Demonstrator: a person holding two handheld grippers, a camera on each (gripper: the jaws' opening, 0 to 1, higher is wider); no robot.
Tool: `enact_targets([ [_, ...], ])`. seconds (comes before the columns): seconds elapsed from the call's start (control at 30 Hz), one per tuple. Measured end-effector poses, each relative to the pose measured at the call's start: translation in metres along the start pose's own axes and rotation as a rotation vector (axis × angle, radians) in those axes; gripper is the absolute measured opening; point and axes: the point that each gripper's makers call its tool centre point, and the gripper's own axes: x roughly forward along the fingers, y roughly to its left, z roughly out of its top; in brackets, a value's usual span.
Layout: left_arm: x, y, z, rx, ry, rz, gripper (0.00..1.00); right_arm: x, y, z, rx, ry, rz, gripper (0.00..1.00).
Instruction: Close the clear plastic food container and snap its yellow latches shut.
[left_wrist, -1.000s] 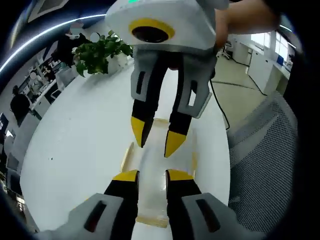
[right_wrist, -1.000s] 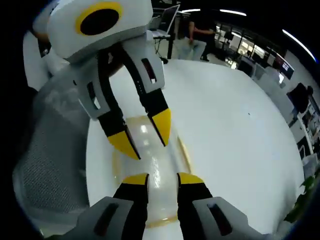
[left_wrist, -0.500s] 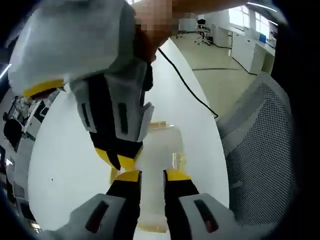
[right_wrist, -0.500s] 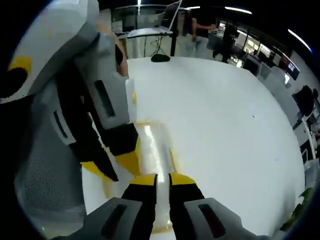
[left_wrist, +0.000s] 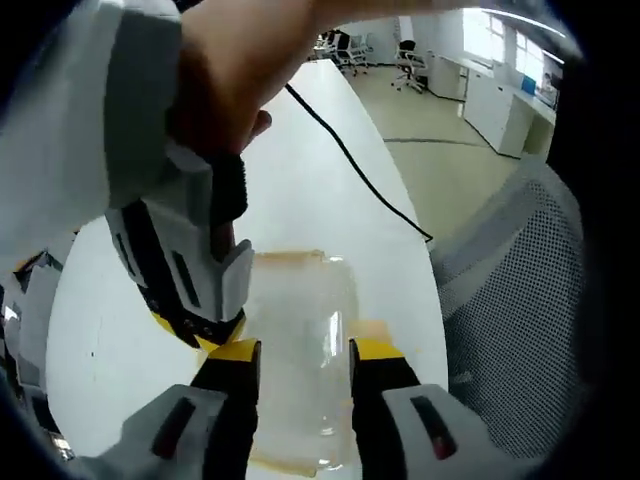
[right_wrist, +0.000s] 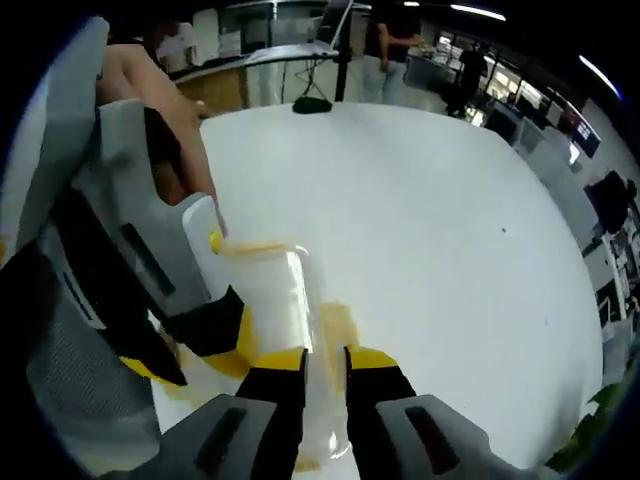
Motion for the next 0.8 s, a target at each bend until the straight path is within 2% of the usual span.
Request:
enact_targets([
  [0.03,0.001,-0.005,-0.004,0.014,0.027,-0.008,0.58,-0.001,0.000,0.000,0.014,-0.004,0.019,0.19],
  [0.07,0.002,-0.004,-0.010,0.070,0.068,0.030,0.61,-0.001,0.004,0.000,0.058,-0.010,0.063,0.23],
  [0.1,0.001,-0.004,-0.014,0.106,0.091,0.047,0.59,-0.002,0.006,-0.001,0.075,-0.009,0.084,0.28],
  [0.13,0.000,-0.006,-0.012,0.131,0.084,0.055,0.55,-0.002,0.008,-0.004,0.090,-0.001,0.116,0.33],
  [0.17,0.000,-0.009,-0.010,0.113,0.071,0.055,0.52,-0.002,0.009,-0.004,0.091,-0.001,0.126,0.37],
  [0.23,-0.002,-0.005,-0.003,0.068,0.036,0.080,0.54,-0.003,0.009,-0.004,0.088,0.000,0.149,0.33],
  [0.4,-0.005,0.003,0.003,0.055,0.047,0.123,0.52,-0.002,0.006,-0.006,0.053,0.058,0.162,0.31],
  [0.53,-0.006,0.001,-0.003,0.050,0.125,0.148,0.48,0.000,0.012,-0.003,0.032,0.116,0.206,0.31],
  [0.67,-0.002,-0.002,-0.002,0.020,0.156,0.164,0.43,0.006,0.014,-0.004,0.019,0.188,0.251,0.31],
  [0.8,0.001,0.004,-0.006,0.040,0.198,0.191,0.43,0.011,0.014,0.004,0.051,0.183,0.277,0.31],
])
